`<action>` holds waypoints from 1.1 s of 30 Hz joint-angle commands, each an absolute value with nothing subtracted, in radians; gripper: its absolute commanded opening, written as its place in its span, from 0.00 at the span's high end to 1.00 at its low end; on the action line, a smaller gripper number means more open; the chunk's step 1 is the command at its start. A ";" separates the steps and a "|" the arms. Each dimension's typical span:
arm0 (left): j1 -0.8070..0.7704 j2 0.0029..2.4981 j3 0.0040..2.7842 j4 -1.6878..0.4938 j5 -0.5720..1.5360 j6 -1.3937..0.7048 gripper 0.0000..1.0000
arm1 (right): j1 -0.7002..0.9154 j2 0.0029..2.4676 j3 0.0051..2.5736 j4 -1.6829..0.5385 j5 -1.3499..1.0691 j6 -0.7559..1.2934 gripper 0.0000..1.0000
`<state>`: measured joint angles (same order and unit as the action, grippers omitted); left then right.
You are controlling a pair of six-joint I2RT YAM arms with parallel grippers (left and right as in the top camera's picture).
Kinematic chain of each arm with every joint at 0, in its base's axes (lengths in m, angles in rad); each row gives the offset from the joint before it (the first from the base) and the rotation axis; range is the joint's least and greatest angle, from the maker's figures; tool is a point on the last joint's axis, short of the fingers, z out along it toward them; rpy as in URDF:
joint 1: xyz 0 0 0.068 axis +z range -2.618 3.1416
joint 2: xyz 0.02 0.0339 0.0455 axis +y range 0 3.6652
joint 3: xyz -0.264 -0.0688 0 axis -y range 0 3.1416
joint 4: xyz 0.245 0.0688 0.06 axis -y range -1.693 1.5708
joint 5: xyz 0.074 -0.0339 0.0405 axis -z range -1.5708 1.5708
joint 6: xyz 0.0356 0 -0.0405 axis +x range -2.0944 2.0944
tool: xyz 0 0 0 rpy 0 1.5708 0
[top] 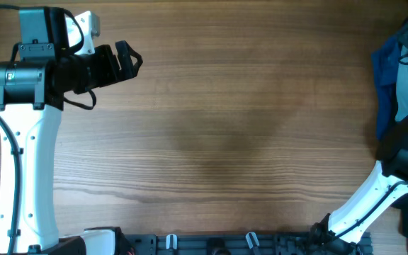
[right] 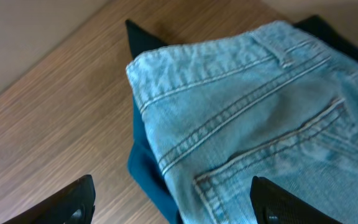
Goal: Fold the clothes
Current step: 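Reach the right gripper to the clothes pile and grasp the light-blue jeans, then pull the jeans onto the table center and grasp the waistband with the left gripper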
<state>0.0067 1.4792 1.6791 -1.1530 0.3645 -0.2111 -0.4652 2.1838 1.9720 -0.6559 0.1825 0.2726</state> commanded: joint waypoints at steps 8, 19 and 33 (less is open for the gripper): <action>0.002 1.475 1.702 -1.160 0.381 -0.192 0.00 | -0.459 2.279 1.990 -0.637 0.304 0.288 0.79; 0.012 1.470 1.702 -1.181 0.320 -0.187 0.09 | -0.405 1.876 1.990 -0.706 -0.009 0.242 0.96; 0.223 1.145 1.813 -1.248 0.292 -0.158 0.05 | 0.305 1.881 1.938 -0.902 -0.255 0.131 0.96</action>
<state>0.2058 1.1995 1.8034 -1.2243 0.3183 -0.1925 0.1364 1.8404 1.9644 -0.9127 -0.2039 0.1513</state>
